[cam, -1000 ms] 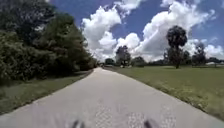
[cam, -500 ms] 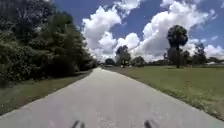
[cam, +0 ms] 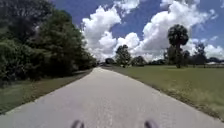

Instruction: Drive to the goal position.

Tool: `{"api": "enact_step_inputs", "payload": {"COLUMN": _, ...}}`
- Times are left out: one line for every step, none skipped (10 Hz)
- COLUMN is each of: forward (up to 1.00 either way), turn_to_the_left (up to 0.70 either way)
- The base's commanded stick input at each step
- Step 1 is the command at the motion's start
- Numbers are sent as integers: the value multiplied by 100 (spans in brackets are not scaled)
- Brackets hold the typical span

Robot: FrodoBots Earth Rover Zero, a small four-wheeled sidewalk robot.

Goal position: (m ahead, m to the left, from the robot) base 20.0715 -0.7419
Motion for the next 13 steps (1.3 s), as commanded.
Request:
{"api": "enact_step_inputs", "payload": {"forward": 50, "turn_to_the_left": 0}}
{"api": "enact_step_inputs", "payload": {"forward": 50, "turn_to_the_left": 0}}
{"api": "enact_step_inputs", "payload": {"forward": 50, "turn_to_the_left": 0}}
{"api": "enact_step_inputs", "payload": {"forward": 50, "turn_to_the_left": 0}}
{"api": "enact_step_inputs", "payload": {"forward": 50, "turn_to_the_left": 0}}
{"api": "enact_step_inputs", "payload": {"forward": 50, "turn_to_the_left": 0}}
{"api": "enact_step_inputs", "payload": {"forward": 50, "turn_to_the_left": 0}}
{"api": "enact_step_inputs", "payload": {"forward": 50, "turn_to_the_left": 0}}
{"api": "enact_step_inputs", "payload": {"forward": 50, "turn_to_the_left": 0}}
{"api": "enact_step_inputs", "payload": {"forward": 50, "turn_to_the_left": 0}}
{"api": "enact_step_inputs", "payload": {"forward": 50, "turn_to_the_left": 0}}
{"api": "enact_step_inputs", "payload": {"forward": 50, "turn_to_the_left": 14}}
{"api": "enact_step_inputs", "payload": {"forward": 50, "turn_to_the_left": 25}}
